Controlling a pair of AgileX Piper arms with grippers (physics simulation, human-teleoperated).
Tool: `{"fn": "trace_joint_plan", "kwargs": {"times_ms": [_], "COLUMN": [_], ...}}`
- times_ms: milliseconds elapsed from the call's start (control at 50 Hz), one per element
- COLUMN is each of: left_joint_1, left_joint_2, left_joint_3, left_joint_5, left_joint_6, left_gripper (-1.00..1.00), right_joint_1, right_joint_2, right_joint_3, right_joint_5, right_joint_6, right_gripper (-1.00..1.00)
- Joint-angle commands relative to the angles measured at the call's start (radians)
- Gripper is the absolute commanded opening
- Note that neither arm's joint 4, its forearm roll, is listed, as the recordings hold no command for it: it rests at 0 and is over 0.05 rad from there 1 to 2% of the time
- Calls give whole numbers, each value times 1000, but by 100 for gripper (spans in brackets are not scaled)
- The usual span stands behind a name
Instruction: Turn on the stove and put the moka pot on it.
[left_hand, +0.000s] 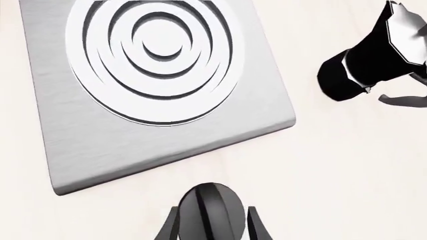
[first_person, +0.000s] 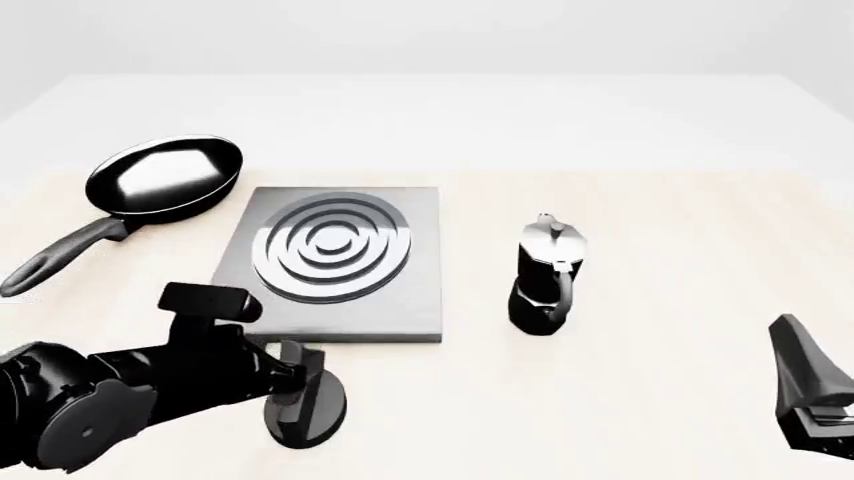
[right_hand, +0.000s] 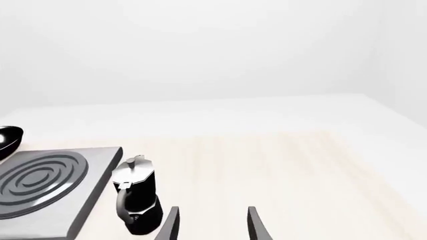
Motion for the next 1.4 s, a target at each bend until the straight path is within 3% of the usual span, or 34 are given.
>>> {"fn": "trace_joint_plan", "kwargs": {"times_ms": [20, 880, 1160, 1400], "left_joint_1": [-28, -41, 91, 120], "left_joint_2": [69, 233, 180, 163], "left_joint_3": [8, -12, -21, -4], "left_joint_5": [-51, -131, -98, -105], "left_joint_6": [-29, -59, 13, 21], "left_gripper": [100, 100, 100, 100], "right_joint_1": [-1, -1, 2, 5], "right_joint_2": [1, 39, 37, 44], "right_joint_3": [0, 1, 1, 1], "right_joint_5": [-1, -34, -32, -38], "right_joint_6": [7, 43, 44, 33], "right_gripper": [100, 100, 100, 100]}}
